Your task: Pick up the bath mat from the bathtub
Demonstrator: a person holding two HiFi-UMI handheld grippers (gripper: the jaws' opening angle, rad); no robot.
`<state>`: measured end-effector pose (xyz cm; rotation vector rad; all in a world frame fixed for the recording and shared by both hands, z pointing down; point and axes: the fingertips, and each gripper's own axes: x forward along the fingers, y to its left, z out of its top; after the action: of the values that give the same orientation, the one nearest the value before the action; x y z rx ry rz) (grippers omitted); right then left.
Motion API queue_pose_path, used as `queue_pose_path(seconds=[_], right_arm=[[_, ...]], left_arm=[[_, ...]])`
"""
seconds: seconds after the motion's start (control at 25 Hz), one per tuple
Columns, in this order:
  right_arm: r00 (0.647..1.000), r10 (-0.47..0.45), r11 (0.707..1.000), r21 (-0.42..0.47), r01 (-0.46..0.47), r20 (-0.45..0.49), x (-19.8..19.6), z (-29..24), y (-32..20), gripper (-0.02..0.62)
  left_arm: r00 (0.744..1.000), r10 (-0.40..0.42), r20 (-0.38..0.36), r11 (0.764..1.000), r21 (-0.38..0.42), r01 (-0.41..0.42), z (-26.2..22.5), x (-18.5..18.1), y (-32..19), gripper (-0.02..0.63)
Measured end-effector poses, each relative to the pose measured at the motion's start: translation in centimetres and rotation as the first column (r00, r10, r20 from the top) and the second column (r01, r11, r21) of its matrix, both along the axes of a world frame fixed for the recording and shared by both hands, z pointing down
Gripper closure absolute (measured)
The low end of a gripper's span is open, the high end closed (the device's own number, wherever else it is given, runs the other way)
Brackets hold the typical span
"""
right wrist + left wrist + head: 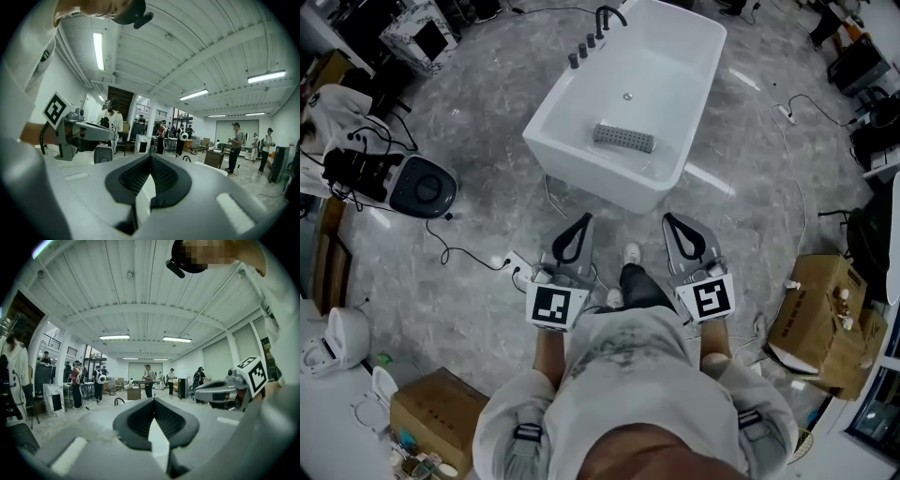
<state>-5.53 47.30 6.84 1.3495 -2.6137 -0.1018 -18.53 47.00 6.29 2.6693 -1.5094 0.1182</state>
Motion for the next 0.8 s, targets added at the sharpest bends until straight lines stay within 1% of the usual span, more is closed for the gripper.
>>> queue_pose_path(seconds=[0.24,0.52,0.8], right_arm=[[1.0,-0.016,1.0,-0.007,0.016,0.007,0.1,0.1,-4.1,0.593],[0.999,-0.039,0.999,-0.018,0.039,-0.003,0.6,0.1,-9.8,0.594],[0.998,-0.067,0.998,-0.019,0.067,0.002,2.4,0.0,-15.5,0.592]], left_arm=[[1.0,-0.009,0.007,1.0,-0.002,0.009,0.0,0.3,-3.8,0.601],[0.999,-0.039,0.003,0.999,-0.016,0.039,0.4,0.4,-9.0,0.603],[0.998,-0.059,0.006,0.998,-0.013,0.059,0.3,2.4,-14.5,0.602]])
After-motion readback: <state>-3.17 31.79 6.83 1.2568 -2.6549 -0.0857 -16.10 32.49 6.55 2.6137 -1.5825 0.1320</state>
